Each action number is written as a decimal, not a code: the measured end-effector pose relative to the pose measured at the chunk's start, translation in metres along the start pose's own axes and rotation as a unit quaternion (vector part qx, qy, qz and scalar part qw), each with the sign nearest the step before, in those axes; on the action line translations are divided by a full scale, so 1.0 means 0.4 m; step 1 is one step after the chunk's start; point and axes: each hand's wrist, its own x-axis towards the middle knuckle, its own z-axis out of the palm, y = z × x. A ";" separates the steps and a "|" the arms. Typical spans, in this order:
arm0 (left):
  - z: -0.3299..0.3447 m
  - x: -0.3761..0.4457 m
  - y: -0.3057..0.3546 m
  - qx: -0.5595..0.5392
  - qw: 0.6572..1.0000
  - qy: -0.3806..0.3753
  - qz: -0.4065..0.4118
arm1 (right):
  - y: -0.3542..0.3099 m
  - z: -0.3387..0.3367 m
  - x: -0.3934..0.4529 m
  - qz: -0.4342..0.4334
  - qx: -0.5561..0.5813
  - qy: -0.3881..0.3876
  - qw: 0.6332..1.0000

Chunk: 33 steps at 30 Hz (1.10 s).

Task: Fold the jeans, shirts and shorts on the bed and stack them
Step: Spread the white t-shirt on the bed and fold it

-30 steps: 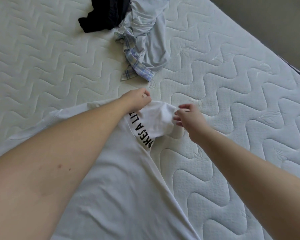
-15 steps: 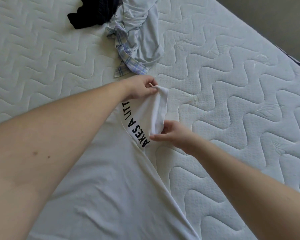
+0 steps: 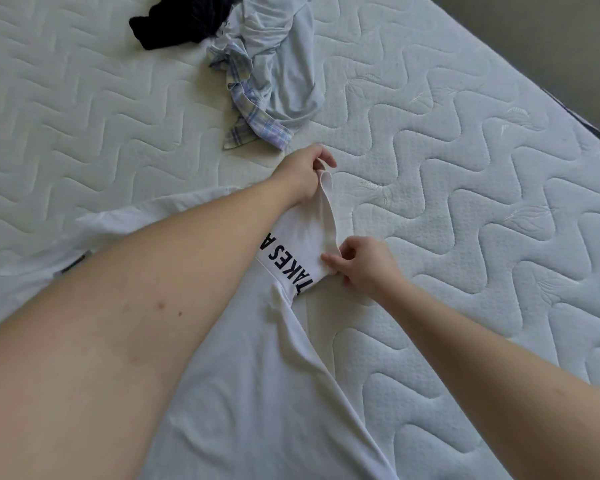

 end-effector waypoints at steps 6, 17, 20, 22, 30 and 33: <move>0.009 -0.054 -0.022 0.096 0.989 0.107 0.034 | 0.021 -0.005 0.031 0.023 0.075 -0.011 0.997; 0.082 -0.433 -0.130 0.291 0.933 -0.068 0.200 | 0.002 -0.017 -0.004 0.019 0.084 -0.011 0.996; 0.128 -0.510 -0.141 0.394 0.875 -0.153 0.234 | 0.008 -0.016 -0.051 0.020 0.115 -0.008 0.993; 0.157 -0.545 -0.129 0.428 0.853 -0.172 0.242 | 0.039 -0.014 -0.119 0.016 0.054 -0.011 0.998; 0.322 -0.712 -0.032 0.485 0.803 -0.236 0.253 | 0.294 0.004 -0.547 0.048 -0.111 -0.047 0.992; 0.372 -0.790 -0.011 0.473 0.810 -0.227 0.261 | 0.353 0.041 -0.676 0.053 -0.117 -0.090 0.988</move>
